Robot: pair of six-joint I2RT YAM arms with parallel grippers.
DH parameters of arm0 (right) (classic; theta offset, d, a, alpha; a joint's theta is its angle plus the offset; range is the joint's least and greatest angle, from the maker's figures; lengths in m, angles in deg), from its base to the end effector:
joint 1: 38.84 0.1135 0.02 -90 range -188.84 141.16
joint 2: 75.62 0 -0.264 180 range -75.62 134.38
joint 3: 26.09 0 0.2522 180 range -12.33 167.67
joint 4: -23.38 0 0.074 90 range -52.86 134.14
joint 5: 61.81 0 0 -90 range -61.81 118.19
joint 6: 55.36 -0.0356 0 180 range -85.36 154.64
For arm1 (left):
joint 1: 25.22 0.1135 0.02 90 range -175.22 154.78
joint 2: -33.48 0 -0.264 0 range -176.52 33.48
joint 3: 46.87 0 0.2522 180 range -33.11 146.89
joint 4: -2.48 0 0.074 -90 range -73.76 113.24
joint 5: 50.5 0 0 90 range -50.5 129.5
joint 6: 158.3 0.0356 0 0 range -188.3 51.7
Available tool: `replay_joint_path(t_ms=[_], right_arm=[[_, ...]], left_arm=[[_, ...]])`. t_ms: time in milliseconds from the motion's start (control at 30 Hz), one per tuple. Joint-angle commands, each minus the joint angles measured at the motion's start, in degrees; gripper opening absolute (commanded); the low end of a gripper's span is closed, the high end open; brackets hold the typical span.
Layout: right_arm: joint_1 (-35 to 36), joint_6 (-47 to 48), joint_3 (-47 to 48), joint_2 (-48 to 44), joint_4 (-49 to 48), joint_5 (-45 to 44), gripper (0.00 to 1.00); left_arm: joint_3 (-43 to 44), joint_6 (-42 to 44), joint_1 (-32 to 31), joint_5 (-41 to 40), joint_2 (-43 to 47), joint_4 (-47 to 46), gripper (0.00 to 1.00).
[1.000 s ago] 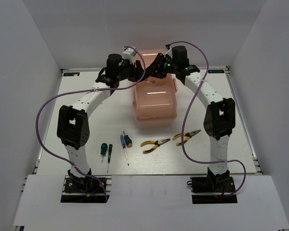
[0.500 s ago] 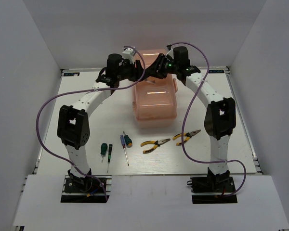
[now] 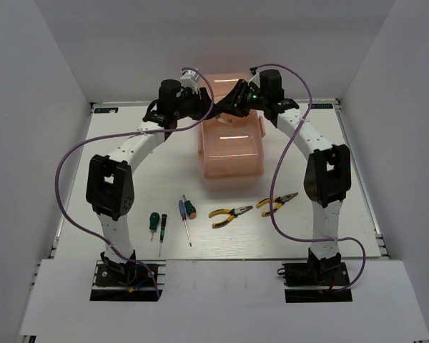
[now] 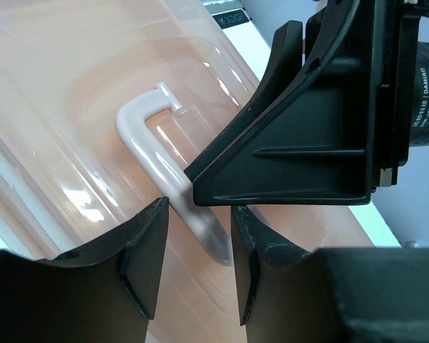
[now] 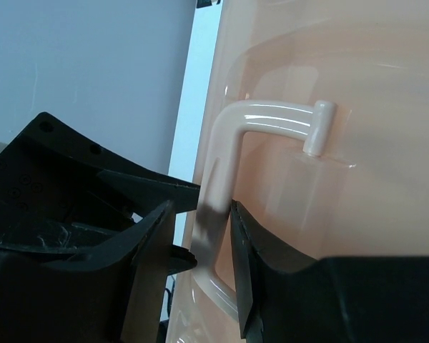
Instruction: Sort the tools into containers
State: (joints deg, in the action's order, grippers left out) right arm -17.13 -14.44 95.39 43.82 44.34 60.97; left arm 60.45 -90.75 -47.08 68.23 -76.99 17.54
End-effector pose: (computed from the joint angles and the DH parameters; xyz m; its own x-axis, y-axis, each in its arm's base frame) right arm 0.4575 0.2029 0.3187 -0.7919 0.3685 -0.4870 -0.2878 0.4782 0.8298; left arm 0.4244 -0.1887 0.3141 -0.5546 -0.1383 -0.8206 0.5827 0.6395 -0.5016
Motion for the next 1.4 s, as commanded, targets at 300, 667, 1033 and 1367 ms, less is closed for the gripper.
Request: replay_joint_path(t_ms=[300, 667, 1033, 1367], right_arm=[[0.79, -0.67, -0.76, -3.07, -3.95, 4.49, 0.42], [0.7, 5.56, -0.23, -4.91, 0.61, 1.51, 0.44], [0.61, 20.41, 1.44, -9.48, 11.43, -12.02, 0.45], [0.08, 30.61, -6.02, -17.64, 14.86, -23.0, 0.45]], left_arm=[[4.08, -5.32, -1.95, 5.72, -3.25, 11.0, 0.48], [8.22, -5.84, -1.34, 2.74, -6.24, 15.75, 0.55], [12.35, -5.84, -0.81, -0.69, -8.52, 18.82, 0.55], [15.77, -5.84, -0.28, -2.89, -11.07, 20.49, 0.55]])
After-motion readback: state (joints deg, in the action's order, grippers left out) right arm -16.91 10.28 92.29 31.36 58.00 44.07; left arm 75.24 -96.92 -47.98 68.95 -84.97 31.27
